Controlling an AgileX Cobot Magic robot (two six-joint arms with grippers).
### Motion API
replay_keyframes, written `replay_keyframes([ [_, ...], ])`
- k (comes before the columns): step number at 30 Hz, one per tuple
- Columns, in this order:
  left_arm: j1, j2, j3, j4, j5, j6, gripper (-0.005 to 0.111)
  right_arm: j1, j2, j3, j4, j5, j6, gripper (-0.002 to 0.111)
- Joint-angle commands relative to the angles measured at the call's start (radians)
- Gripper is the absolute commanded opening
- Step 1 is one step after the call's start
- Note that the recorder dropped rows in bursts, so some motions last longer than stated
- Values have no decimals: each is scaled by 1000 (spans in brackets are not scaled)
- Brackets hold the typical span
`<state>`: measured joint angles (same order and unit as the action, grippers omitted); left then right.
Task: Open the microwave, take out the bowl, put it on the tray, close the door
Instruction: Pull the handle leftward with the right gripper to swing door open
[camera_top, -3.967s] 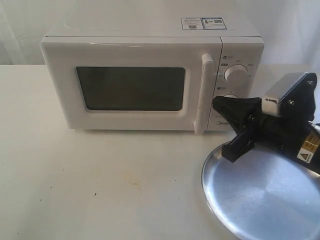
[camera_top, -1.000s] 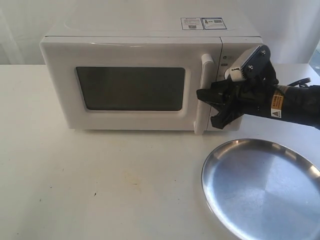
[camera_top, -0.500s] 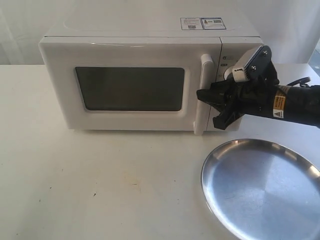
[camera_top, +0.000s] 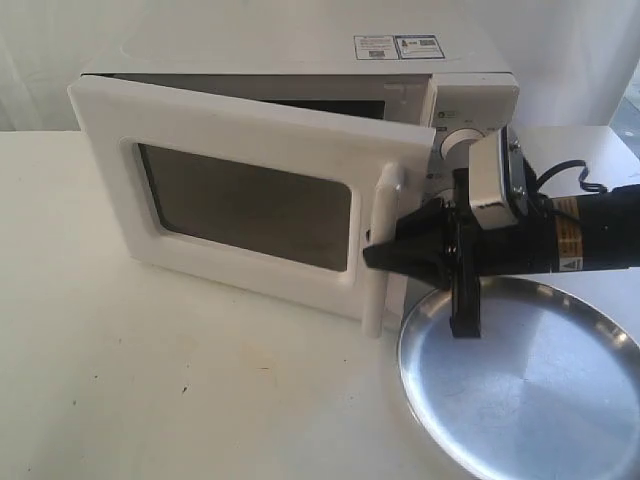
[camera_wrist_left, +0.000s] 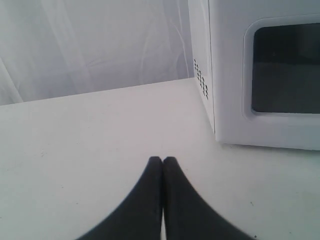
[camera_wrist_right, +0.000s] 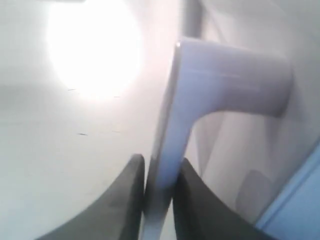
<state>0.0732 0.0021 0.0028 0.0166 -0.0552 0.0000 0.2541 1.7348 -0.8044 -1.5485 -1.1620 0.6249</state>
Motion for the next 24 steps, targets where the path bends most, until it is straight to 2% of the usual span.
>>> replay_keyframes([
  [1, -4, -2, -3, -10, -4, 0, 0, 24, -3, -2, -55, -59, -19, 0],
  [12, -4, -2, -3, -10, -4, 0, 0, 13, -19, -2, -44, -34, 79, 0],
  [15, -4, -2, -3, -10, -4, 0, 0, 13, -26, -2, -10, 26, 185, 1],
  [18, -4, -2, -3, -10, -4, 0, 0, 13, -32, -2, -15, 48, 223, 14],
  [22, -4, -2, -3, -10, -4, 0, 0, 13, -40, -2, -15, 33, 270, 51],
  [23, -4, -2, -3, -10, -4, 0, 0, 13, -40, -2, -15, 13, 275, 58],
  [24, -4, -2, -3, -10, -4, 0, 0, 13, -40, -2, -15, -4, 277, 61],
])
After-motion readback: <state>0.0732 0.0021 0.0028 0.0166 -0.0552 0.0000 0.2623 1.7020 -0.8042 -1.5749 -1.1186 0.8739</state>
